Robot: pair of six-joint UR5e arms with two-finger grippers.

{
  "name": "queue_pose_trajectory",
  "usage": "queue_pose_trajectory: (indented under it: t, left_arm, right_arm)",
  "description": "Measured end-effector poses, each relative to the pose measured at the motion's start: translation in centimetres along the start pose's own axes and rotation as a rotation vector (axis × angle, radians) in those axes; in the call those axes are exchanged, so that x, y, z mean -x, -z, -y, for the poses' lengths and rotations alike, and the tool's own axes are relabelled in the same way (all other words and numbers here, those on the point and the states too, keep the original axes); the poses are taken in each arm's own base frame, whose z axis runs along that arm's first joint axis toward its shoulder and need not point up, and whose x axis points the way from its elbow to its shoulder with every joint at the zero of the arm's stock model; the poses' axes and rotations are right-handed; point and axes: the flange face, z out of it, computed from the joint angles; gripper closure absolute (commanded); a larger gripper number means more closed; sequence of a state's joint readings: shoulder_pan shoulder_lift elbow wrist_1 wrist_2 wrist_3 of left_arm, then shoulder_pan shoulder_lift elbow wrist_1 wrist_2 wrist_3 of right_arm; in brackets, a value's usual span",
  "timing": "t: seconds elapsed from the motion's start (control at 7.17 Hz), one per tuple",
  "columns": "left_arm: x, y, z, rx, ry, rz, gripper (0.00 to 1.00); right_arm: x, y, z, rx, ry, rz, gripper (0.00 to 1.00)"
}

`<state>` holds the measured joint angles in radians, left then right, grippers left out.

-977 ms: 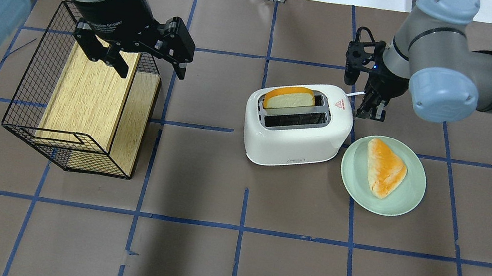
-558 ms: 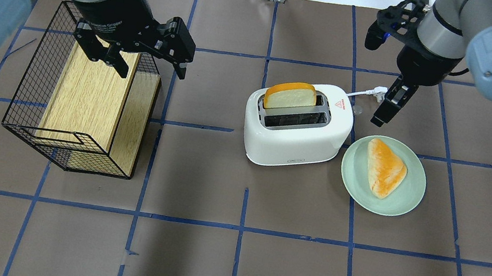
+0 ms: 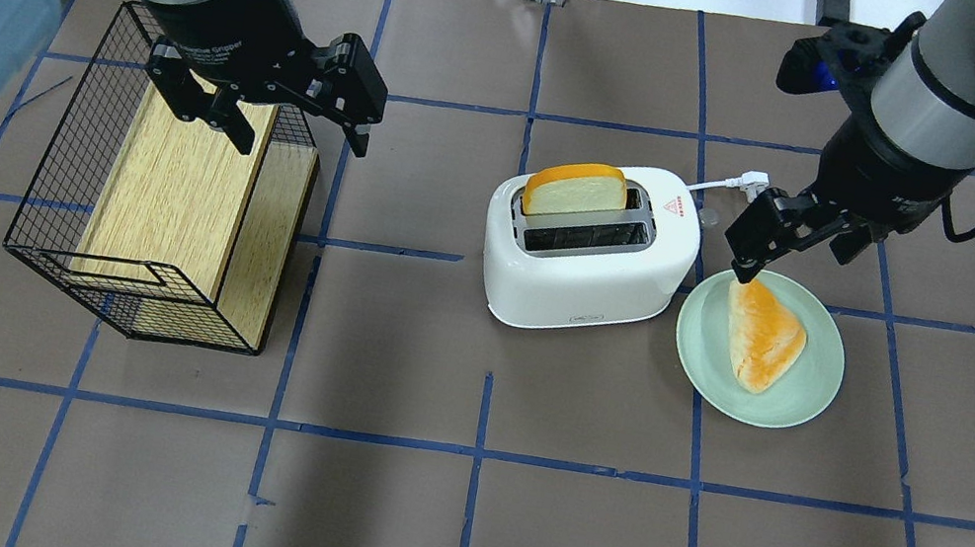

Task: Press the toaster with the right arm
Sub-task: 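Lift the right gripper off the lever and move it above the plate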

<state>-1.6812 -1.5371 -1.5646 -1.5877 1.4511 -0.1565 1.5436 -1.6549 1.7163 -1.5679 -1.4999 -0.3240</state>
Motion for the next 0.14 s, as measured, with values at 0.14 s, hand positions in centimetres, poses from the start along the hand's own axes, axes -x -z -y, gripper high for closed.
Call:
queue_pose_trajectory:
  t: [0.14]
  left_arm:
    - [0.00,0.00,0.00,0.000,0.000,0.000,0.00]
  right_arm:
    - [0.10,0.14,-0.33,-0.004,-0.067,-0.003,0.00]
